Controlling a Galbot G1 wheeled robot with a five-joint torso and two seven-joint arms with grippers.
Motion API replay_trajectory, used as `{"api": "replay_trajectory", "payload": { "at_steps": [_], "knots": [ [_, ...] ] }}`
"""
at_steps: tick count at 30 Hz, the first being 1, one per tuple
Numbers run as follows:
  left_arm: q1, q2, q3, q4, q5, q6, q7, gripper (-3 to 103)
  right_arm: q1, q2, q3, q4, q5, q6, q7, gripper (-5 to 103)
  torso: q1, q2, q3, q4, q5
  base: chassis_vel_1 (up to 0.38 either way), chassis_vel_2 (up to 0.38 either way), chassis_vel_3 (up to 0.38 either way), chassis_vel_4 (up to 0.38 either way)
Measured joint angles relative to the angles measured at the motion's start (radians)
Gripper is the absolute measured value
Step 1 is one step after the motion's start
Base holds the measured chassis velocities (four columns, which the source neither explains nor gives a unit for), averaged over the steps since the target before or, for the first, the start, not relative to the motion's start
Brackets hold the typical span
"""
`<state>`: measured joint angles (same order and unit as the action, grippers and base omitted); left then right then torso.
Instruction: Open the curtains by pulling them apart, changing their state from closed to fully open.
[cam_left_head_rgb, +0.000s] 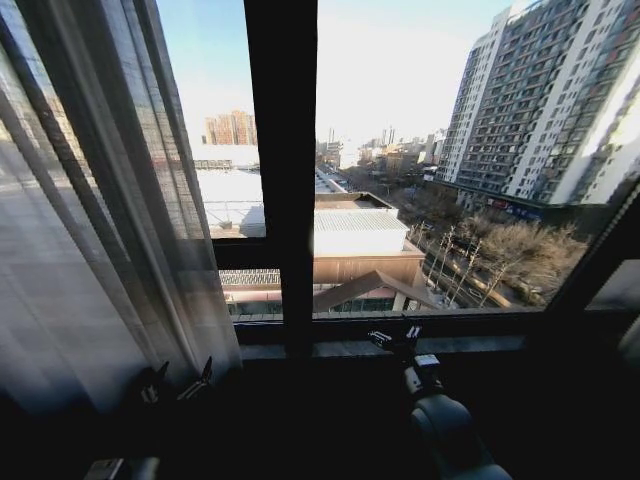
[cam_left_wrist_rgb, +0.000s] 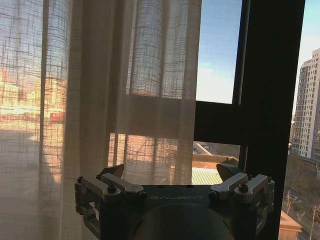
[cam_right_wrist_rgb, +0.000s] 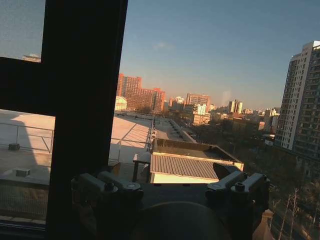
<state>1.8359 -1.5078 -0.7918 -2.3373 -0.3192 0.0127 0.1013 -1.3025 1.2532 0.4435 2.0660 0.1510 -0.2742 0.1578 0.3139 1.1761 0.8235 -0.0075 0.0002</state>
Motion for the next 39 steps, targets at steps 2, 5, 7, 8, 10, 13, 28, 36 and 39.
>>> {"api": "replay_trajectory", "payload": {
  "at_steps": [2, 5, 7, 8, 10, 13, 28, 36, 39],
  "knots": [
    [0.001, -0.001, 0.0, 0.002, 0.0, -0.002, 0.0, 100, 0.003, 0.002, -0.001, -0.007, -0.001, 0.017, 0.001, 100, 0.0, 0.0, 0.0, 0.0, -0.0002, 0.279, 0.385, -0.29, -0.328],
    [0.001, -0.002, 0.0, 0.003, 0.0, -0.005, 0.003, 100, 0.009, 0.002, -0.003, -0.015, -0.003, 0.039, 0.015, 100, 0.0, 0.0, 0.0, -0.0003, 0.0, 0.251, 0.394, -0.26, -0.405],
    [0.001, -0.003, 0.001, 0.005, 0.0, -0.007, 0.007, 100, 0.018, 0.003, -0.009, -0.022, 0.0, 0.064, 0.039, 100, 0.0, 0.0, 0.0, -0.0003, 0.0002, 0.214, 0.325, -0.231, -0.319],
    [0.001, -0.003, 0.002, 0.005, 0.0, -0.007, 0.008, 100, 0.019, 0.004, -0.011, -0.022, 0.004, 0.067, 0.044, 100, 0.0, 0.0, 0.0, -0.0001, -0.0004, 0.188, 0.223, -0.149, -0.257],
    [0.001, -0.003, 0.002, 0.005, 0.0, -0.007, 0.008, 100, 0.02, 0.004, -0.013, -0.022, 0.009, 0.069, 0.049, 100, 0.001, 0.0, 0.0, 0.0001, -0.001, 0.135, 0.223, -0.074, -0.164],
    [0.001, -0.005, 0.005, 0.006, 0.001, -0.007, 0.009, 100, 0.011, 0.005, -0.016, -0.018, 0.011, 0.07, 0.041, 100, 0.001, 0.0, 0.0, -0.0001, -0.0003, 0.04, 0.045, -0.032, -0.051],
    [0.0, -0.004, 0.004, 0.007, 0.004, -0.007, 0.011, 100, 0.008, 0.011, -0.026, -0.02, 0.005, 0.06, 0.016, 100, 0.0, 0.0, 0.0, -0.0001, -0.0006, -0.009, -0.017, 0.007, 0.018],
    [-0.001, -0.009, 0.01, 0.009, 0.007, -0.007, 0.011, 100, 0.008, 0.01, -0.025, -0.025, 0.006, 0.06, 0.016, 100, 0.0, 0.0, 0.0, -0.0003, 0.0002, -0.062, 0.076, 0.055, -0.065],
    [-0.003, -0.01, 0.01, 0.01, 0.008, -0.008, 0.011, 100, 0.009, 0.01, -0.025, -0.028, 0.006, 0.061, 0.016, 100, 0.0, 0.0, 0.0, -0.0002, 0.0003, -0.133, 0.113, 0.143, -0.098]
  ]
}}
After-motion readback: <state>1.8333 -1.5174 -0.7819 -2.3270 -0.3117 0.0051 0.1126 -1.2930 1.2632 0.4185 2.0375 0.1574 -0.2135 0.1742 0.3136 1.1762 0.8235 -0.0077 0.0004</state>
